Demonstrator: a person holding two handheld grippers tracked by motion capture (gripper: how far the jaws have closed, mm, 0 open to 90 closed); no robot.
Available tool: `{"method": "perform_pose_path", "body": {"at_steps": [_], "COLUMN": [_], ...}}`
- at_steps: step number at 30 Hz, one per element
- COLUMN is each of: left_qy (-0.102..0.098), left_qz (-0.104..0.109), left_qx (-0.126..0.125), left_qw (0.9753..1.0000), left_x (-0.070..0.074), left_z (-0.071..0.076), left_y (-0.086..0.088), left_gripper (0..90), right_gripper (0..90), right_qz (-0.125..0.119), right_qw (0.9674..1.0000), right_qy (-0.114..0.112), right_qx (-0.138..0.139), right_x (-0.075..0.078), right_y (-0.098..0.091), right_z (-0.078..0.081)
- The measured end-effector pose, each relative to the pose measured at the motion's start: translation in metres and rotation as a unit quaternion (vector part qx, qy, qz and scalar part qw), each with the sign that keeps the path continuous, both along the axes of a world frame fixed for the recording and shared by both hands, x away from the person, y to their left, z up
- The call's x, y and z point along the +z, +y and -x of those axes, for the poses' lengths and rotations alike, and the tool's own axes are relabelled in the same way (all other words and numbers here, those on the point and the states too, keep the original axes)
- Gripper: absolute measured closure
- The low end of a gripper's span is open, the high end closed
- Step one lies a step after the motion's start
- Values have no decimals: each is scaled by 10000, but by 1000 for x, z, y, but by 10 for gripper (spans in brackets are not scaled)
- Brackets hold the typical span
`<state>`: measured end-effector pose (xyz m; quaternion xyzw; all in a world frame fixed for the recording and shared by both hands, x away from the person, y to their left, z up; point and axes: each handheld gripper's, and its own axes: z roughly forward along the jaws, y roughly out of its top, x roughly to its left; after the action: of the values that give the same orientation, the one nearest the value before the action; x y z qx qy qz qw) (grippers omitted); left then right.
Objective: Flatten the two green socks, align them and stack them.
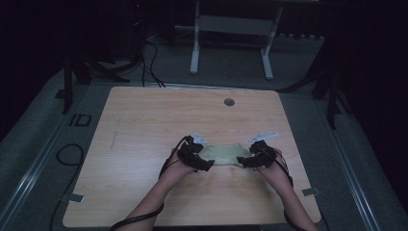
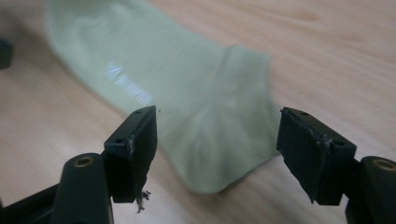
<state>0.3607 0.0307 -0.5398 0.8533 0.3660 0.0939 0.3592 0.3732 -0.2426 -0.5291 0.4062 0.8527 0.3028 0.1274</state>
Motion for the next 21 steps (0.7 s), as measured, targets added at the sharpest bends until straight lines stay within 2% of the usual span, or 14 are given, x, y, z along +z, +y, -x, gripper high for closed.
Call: {"method": "perform_pose_path", "body": {"at_steps": [2, 4, 7, 9, 10, 11, 14, 17, 21], "left_qy": [-69, -109, -224, -254, -293, -292, -265, -277, -253], "left_qz": [48, 67, 43, 6, -117, -149, -176, -154, -163], "left_qx": [169, 299, 466, 486, 520, 517, 574, 676, 791], "left_qw": [9998, 9995, 9987, 9985, 9981, 9981, 9978, 9972, 9964], "left_x": [-3, -4, -5, -6, -6, -7, -8, -10, -14], "left_z": [1, 3, 8, 9, 12, 14, 18, 22, 28], "left_y": [5, 12, 22, 24, 30, 34, 46, 59, 73], "left_gripper": [108, 70, 65, 65, 65, 65, 65, 65, 65], "right_gripper": [215, 178, 176, 176, 169, 142, 142, 141, 138], "right_qz": [10, -4, 47, 48, 49, 115, 198, 68, 39], "right_qw": [9999, 9999, 9999, 9998, 9999, 9998, 9994, 9995, 9988], "right_qy": [19, -8, -73, -77, -66, -133, -236, -312, -470], "right_qx": [143, 142, 145, 150, 123, 129, 129, 37, -106], "right_x": [-3, -4, -7, -8, -8, -10, -12, -12, -16], "right_y": [-1, -4, -7, -9, -10, -11, -16, -24, -35], "right_z": [4, 7, 11, 12, 14, 16, 22, 25, 30]}}
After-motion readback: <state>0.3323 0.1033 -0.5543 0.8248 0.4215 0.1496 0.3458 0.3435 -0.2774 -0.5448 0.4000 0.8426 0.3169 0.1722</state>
